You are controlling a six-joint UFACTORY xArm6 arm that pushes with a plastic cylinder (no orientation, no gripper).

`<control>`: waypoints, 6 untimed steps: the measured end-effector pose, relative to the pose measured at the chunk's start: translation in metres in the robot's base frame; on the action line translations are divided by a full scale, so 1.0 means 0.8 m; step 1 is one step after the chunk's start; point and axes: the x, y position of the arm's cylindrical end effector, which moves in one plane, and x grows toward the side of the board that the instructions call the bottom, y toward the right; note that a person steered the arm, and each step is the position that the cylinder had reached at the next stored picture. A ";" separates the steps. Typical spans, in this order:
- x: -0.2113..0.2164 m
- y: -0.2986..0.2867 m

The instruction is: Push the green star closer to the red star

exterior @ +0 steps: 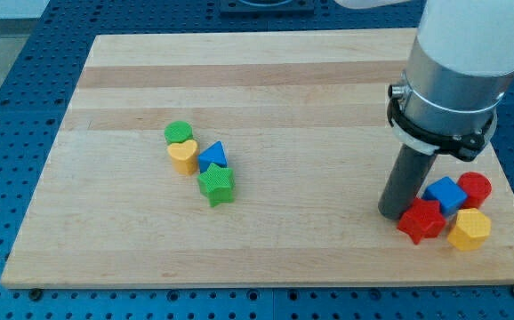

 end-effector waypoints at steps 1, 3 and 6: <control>-0.006 0.000; -0.009 -0.081; 0.030 -0.320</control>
